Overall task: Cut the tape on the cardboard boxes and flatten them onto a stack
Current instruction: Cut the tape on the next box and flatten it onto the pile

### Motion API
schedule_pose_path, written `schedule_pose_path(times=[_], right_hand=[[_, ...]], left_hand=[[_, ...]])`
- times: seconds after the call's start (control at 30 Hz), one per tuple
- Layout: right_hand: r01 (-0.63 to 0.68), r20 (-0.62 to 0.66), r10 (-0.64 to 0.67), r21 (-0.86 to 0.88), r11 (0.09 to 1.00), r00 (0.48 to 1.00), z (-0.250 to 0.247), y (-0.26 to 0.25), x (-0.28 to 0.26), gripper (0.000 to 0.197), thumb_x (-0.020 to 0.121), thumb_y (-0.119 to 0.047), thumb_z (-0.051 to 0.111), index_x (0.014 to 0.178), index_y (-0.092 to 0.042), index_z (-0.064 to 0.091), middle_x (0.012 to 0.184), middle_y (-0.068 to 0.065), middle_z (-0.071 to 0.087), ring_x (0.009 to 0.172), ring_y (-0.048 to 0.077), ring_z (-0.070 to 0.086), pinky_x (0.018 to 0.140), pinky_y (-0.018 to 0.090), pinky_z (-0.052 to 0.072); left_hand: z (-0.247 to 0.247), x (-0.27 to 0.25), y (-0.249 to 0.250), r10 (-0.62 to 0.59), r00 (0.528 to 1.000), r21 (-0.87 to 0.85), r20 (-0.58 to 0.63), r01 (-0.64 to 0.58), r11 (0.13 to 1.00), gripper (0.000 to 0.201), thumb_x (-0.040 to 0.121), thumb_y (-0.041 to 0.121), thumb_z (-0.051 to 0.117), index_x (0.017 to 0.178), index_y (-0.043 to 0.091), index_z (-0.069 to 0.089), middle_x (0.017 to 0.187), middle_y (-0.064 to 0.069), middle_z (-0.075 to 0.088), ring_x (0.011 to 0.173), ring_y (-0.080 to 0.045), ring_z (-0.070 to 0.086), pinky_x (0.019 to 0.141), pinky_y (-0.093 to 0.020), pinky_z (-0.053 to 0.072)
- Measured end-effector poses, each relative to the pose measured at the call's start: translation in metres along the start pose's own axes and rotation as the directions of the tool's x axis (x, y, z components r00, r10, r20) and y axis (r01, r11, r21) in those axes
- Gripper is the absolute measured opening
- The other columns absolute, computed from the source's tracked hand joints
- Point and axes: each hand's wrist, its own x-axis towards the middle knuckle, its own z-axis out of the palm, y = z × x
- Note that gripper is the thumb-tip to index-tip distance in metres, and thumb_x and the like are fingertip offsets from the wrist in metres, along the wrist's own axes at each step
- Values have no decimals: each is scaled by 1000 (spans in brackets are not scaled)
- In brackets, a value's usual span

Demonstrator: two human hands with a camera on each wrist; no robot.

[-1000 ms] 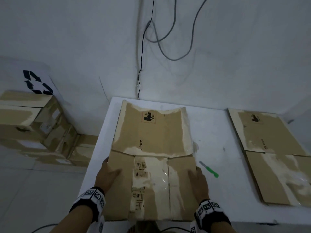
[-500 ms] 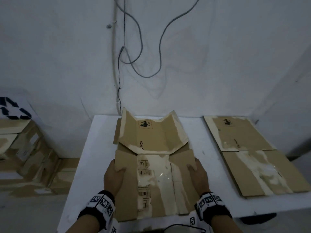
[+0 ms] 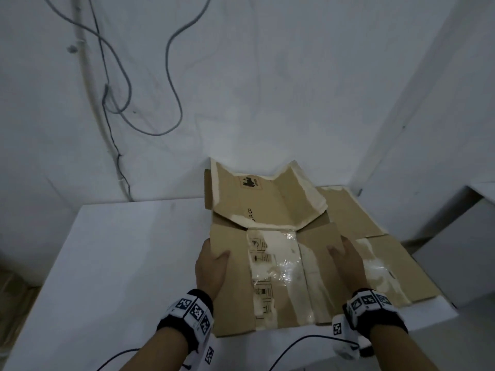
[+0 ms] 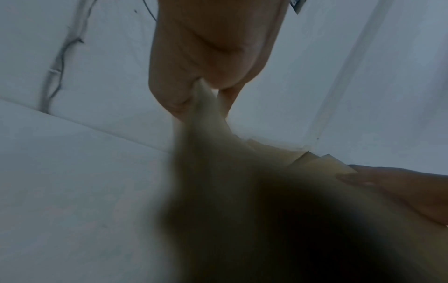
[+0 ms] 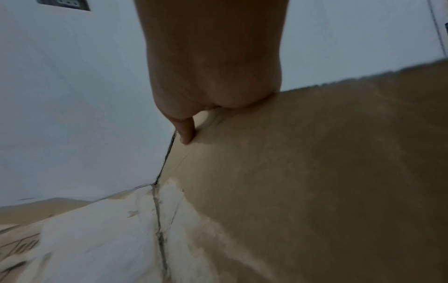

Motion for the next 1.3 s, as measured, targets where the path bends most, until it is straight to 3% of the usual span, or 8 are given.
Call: schedule_pose_path(times=[0.17, 0.33, 0.63, 0.77, 0.9, 1.1, 1.17, 1.3], right_hand=[[6, 13, -6, -29, 1000, 1000, -65, 48, 65, 50, 98, -27, 58, 143, -12, 46, 138, 13, 55, 126, 35, 50, 105, 44, 39], [-14, 23, 16, -71, 997, 1000, -122, 111, 128, 68, 87, -50, 59, 140, -9, 48, 136, 18, 55, 123, 38, 51, 105, 49, 39], [-120, 92, 132, -124, 985, 987, -190, 191, 205, 49, 94, -31, 62, 136, -8, 51, 129, 18, 59, 116, 38, 55, 97, 46, 42], [-182, 135, 212, -206, 961, 968, -184, 217, 216, 48, 94, -26, 63, 137, -8, 50, 128, 20, 58, 114, 39, 55, 85, 37, 37], [-202, 135, 232, -206, 957, 963, -180, 234, 230, 56, 93, -36, 64, 142, -14, 48, 134, 18, 57, 117, 39, 55, 87, 39, 40], [-247, 28, 260, -224, 943, 965, -170, 235, 236, 57, 86, -35, 71, 136, -16, 54, 123, 25, 59, 100, 40, 59, 85, 44, 49], [-258, -65, 251, -310, 915, 966, -162, 234, 226, 58, 83, -34, 72, 135, -18, 53, 127, 23, 54, 110, 42, 53, 93, 52, 47], [-149, -51, 141, -427, 892, 989, -141, 227, 195, 63, 88, -47, 63, 144, -27, 43, 148, 11, 39, 135, 35, 37, 109, 52, 28]], left_hand=[[104, -11, 10, -27, 999, -39, -37, 25, 999, 31, 91, 14, 61, 121, 16, 52, 105, 3, 57, 94, -16, 53, 69, -19, 38], [202, -22, 18, -67, 997, -66, -39, 64, 996, 29, 91, 17, 62, 119, 19, 53, 105, 4, 60, 97, -17, 56, 79, -26, 40], [330, -17, 22, -168, 985, -61, 31, 170, 984, 35, 91, 15, 62, 124, 17, 53, 113, 1, 61, 102, -18, 57, 85, -28, 46], [356, -12, -5, -293, 956, 5, 30, 293, 956, 44, 92, 10, 57, 135, 9, 46, 126, -9, 57, 107, -24, 55, 94, -36, 46], [364, -5, -26, -388, 921, 2, -24, 388, 922, 36, 91, 5, 54, 126, 6, 46, 117, -14, 58, 92, -23, 54, 75, -29, 43], [363, -3, -46, -433, 896, 217, -98, 444, 870, 59, 91, 26, 63, 143, 11, 38, 139, -16, 39, 123, -32, 42, 102, -40, 37], [364, -6, -46, -426, 896, 367, -129, 442, 818, 67, 91, 34, 62, 148, 17, 31, 147, -14, 30, 132, -32, 32, 106, -43, 31], [372, -20, -49, -386, 922, 255, 16, 370, 893, 102, 85, 17, 70, 153, 19, -6, 160, -8, 1, 146, -28, 14, 117, -43, 21]])
